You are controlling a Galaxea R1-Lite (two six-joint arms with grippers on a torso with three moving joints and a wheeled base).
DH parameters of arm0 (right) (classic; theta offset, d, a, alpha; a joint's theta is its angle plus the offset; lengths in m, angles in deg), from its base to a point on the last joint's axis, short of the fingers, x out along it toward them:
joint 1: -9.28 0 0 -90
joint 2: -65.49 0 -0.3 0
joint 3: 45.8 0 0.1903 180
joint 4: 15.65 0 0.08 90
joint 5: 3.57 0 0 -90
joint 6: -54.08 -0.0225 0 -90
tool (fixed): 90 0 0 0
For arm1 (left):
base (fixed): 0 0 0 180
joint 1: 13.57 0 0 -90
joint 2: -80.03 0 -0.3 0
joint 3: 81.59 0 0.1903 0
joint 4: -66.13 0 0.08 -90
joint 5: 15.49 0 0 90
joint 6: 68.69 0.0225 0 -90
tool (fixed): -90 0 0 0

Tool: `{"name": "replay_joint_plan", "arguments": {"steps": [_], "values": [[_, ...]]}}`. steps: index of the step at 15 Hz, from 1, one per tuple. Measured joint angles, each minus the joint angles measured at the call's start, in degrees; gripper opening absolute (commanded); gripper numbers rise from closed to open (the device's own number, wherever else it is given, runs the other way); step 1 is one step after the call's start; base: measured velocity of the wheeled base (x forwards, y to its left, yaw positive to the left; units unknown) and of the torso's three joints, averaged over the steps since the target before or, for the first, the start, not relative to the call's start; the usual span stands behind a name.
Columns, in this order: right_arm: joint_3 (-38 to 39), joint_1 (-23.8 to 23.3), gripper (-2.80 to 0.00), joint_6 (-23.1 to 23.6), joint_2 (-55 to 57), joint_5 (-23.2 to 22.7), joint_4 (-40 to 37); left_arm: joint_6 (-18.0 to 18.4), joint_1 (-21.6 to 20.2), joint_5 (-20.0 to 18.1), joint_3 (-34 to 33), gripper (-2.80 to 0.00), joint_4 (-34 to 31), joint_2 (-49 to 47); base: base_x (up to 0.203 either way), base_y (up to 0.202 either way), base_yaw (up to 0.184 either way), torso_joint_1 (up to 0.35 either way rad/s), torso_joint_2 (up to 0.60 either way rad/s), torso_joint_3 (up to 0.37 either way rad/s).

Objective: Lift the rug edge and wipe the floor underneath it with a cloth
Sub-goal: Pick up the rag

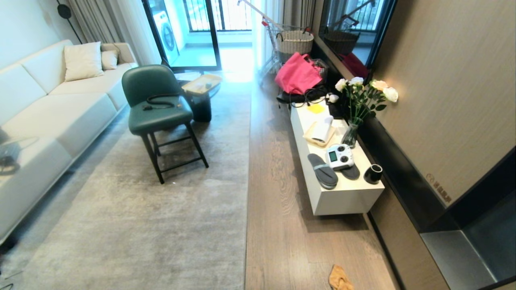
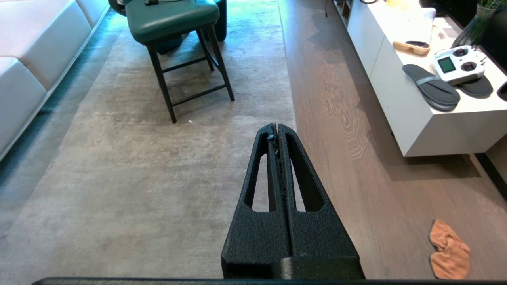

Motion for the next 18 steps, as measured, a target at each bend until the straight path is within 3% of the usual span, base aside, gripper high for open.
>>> {"name": "replay_joint_plan", "arguments": {"steps": [18], "values": [[0.0, 0.0, -2.8, 0.0, 0.0, 0.0, 0.0, 0.0, 0.0, 0.0, 0.0, -2.8, 0.0, 0.0, 0.0, 0.0, 0.0, 0.0, 0.0, 0.0]]}}
